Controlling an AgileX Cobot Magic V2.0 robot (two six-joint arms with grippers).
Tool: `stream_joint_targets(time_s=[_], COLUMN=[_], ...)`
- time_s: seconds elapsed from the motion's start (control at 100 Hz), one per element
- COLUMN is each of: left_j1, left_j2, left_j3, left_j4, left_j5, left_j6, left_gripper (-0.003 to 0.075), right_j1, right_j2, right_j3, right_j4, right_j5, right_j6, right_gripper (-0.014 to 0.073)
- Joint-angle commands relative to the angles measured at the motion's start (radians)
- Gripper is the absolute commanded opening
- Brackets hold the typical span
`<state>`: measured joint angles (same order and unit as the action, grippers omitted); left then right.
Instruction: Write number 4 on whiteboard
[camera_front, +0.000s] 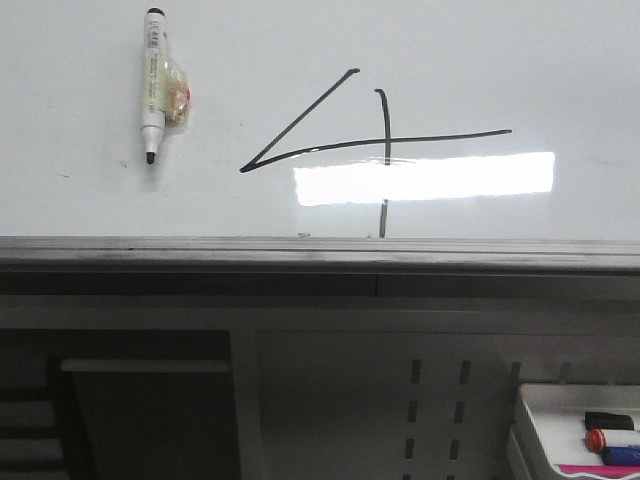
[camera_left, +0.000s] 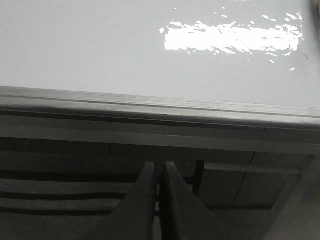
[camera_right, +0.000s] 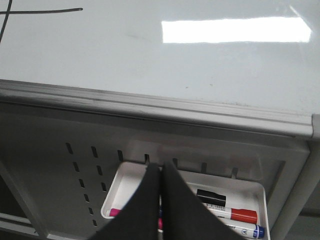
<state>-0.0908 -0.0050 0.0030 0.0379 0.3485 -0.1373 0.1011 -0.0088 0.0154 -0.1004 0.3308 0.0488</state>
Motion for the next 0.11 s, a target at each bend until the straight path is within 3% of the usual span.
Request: stream_joint_targets(time_s=[0.0, 0.1], left_j1=[0.002, 0.002], left_j2=[-0.021, -0.021], left_j3=[0.036, 0.036], left_j4=[-0.010, -0.010], left_j5=[-0.042, -0.042], left_j6=[-0.007, -0.007], left_gripper=[-0.0020, -0.0020], right_j1=[-0.006, -0.006], right_j2=[-0.015, -0.015], right_j3=[0.019, 0.019], right_j4=[-0.014, -0.014], right_j5=[-0.014, -0.014], right_j6=[0.002, 0.002], right_gripper=[-0.0051, -0.0051])
